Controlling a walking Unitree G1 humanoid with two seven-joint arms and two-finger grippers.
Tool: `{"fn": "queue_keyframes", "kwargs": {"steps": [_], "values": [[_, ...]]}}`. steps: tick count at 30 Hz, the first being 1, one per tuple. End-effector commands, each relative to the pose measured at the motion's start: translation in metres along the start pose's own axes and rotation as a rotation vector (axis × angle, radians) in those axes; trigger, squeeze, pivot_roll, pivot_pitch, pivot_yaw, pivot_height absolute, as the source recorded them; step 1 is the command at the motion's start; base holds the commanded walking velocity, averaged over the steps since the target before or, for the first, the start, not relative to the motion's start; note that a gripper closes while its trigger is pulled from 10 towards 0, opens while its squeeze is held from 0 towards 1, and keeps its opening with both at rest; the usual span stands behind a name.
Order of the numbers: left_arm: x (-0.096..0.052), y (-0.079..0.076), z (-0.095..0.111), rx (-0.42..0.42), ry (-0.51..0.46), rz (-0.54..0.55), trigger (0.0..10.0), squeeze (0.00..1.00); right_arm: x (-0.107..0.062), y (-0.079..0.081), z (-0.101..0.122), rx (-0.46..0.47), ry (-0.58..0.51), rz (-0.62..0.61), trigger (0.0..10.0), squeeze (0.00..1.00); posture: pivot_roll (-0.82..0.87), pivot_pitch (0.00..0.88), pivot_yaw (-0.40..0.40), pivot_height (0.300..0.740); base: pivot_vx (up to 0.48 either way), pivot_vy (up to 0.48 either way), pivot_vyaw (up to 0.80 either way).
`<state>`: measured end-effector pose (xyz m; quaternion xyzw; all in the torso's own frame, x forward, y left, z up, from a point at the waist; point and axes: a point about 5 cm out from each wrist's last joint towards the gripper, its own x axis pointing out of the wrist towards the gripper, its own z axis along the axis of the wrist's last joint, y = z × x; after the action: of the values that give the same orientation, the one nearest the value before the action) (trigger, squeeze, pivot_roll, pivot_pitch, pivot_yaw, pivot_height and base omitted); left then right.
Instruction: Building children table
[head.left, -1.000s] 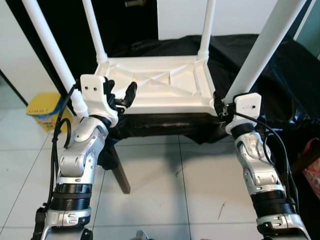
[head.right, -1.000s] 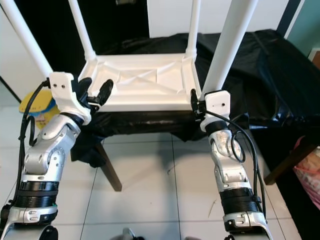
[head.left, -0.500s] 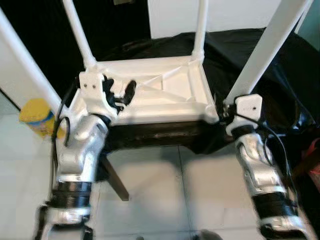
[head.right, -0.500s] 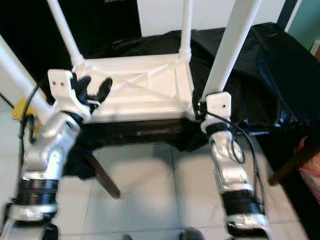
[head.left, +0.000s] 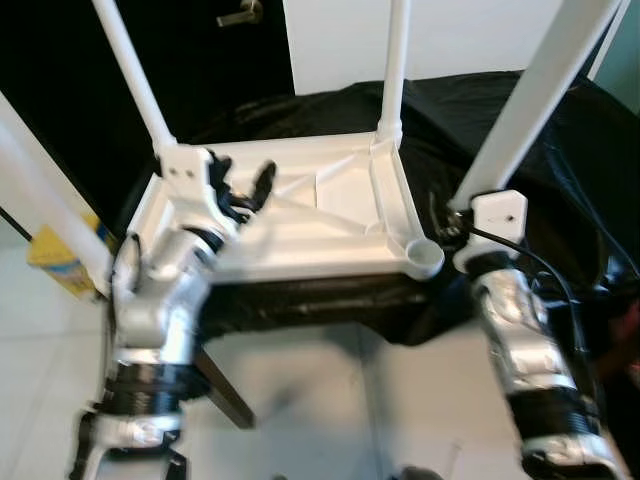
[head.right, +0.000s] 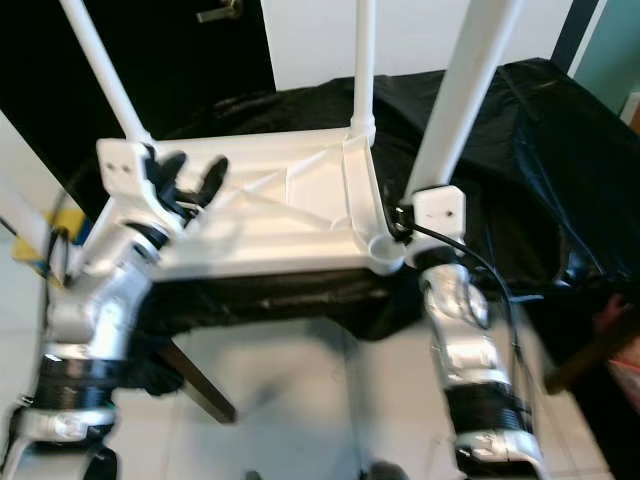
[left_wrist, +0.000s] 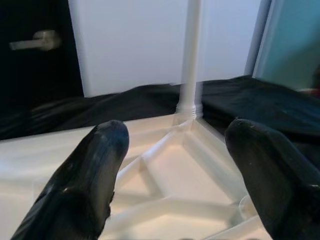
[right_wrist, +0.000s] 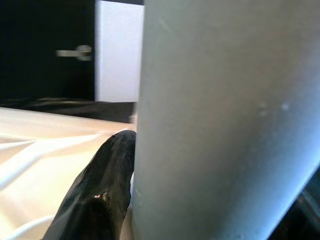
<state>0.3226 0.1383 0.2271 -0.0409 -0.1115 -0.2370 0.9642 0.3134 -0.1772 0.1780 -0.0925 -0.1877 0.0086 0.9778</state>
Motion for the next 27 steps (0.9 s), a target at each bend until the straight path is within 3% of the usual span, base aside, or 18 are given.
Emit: {"fn": "queue_keyframes", "kwargs": {"steps": [1,7,23,27], "values": [[-0.002,0.007,0.004,0.014,-0.004,0.020,10.0,0.00,0.003,0.007,0.006,0.013,-0.029,0.018,10.0,0.00,-0.09,0.034,0.058,0.740,0.259,0.000,0.00],[-0.002,0.008,0.003,0.016,-0.001,0.020,10.0,0.00,0.003,0.007,0.006,0.013,-0.025,0.020,10.0,0.00,-0.10,0.035,0.061,0.740,0.256,0.000,0.00],[-0.003,0.008,0.001,0.022,0.010,0.033,10.0,0.00,-0.001,0.013,0.001,0.021,0.023,0.059,10.0,0.00,-0.10,0.041,0.062,0.740,0.000,0.000,0.00],[-0.006,-0.003,-0.006,0.046,0.072,-0.087,10.0,0.00,-0.004,0.018,-0.004,0.018,0.067,0.082,10.0,0.00,-0.10,0.043,0.063,0.740,0.000,0.000,0.00]]}}
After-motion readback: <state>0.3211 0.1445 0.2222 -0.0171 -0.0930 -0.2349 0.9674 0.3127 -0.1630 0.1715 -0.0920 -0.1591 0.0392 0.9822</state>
